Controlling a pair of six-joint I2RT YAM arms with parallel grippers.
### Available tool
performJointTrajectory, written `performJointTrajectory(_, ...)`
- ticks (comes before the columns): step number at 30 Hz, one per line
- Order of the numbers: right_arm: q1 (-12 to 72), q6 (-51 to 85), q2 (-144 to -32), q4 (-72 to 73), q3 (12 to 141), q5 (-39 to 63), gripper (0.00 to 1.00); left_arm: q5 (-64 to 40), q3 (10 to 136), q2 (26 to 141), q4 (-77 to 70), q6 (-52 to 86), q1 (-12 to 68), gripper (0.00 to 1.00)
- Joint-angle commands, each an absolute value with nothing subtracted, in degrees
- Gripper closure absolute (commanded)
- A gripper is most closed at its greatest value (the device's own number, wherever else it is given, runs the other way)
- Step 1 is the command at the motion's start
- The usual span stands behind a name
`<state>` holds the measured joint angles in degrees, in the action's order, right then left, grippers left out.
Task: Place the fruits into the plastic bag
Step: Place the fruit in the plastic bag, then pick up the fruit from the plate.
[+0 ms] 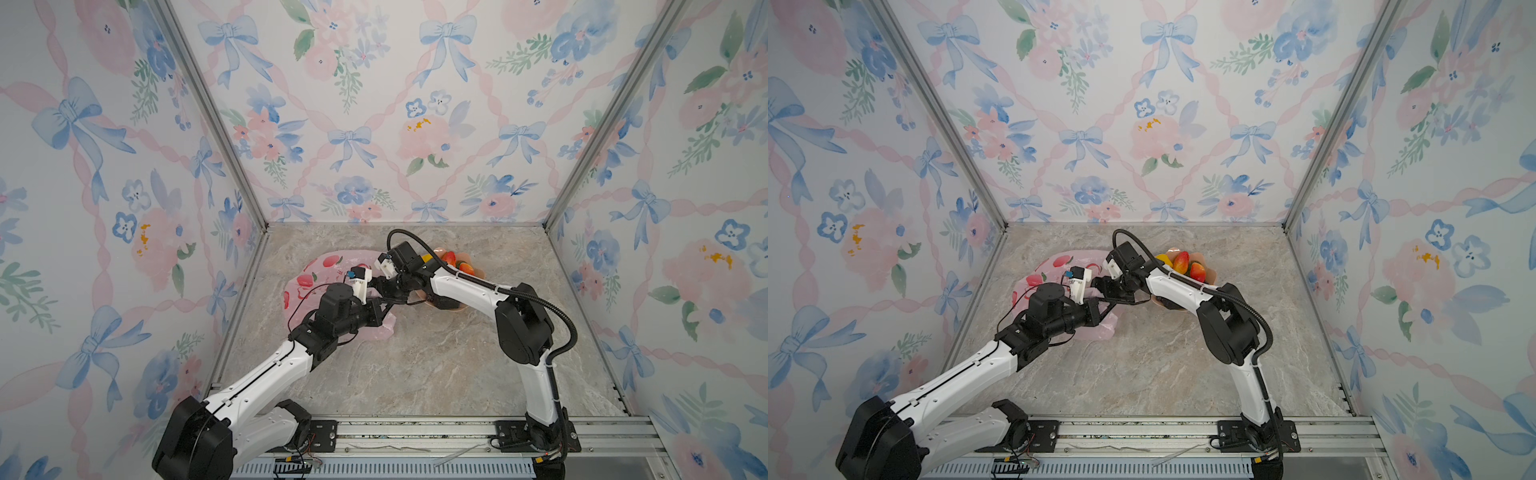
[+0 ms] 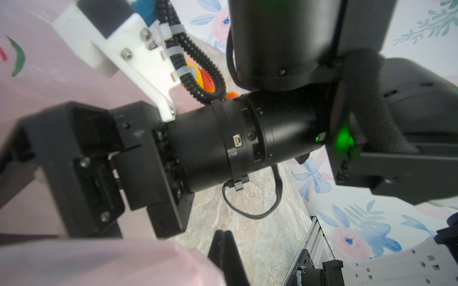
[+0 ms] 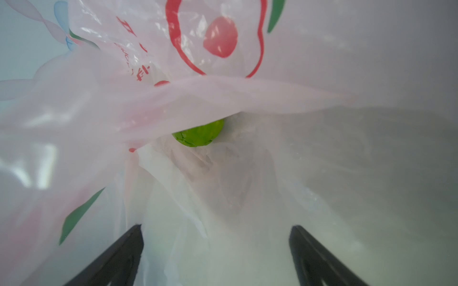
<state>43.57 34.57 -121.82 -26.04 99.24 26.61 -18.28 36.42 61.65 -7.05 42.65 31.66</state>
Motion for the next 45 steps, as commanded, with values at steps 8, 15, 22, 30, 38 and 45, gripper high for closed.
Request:
performJointTrajectory(8,43.2,27.2,-115.8,-36.4,102.1,19.4,0.05,-18.2,35.9,60.9,-6.4,41.3,30.9,1.0)
performJointTrajectory(15,41.9,23.3,-111.5,-41.0,101.8,15.1,0.05,-18.5,36.0,61.0,-6.4,41.3,30.8,1.0)
performJointTrajectory(22,39.4,20.1,-105.1,-44.9,99.4,10.4,0.05,-18.6,36.2,61.3,-6.5,41.3,30.7,1.0)
performJointTrajectory(30,34.6,18.2,-98.9,-46.6,95.8,7.9,0.05,-18.8,36.5,61.6,-6.5,41.3,30.7,1.0)
performJointTrajectory(38,28.0,13.6,-99.7,-50.1,96.6,2.9,0.04,-18.5,35.9,60.6,-6.4,41.4,30.7,1.0)
performJointTrajectory(45,23.3,11.8,-105.3,-52.9,98.3,-3.8,0.02,-18.1,35.1,59.7,-6.1,41.7,30.6,1.0)
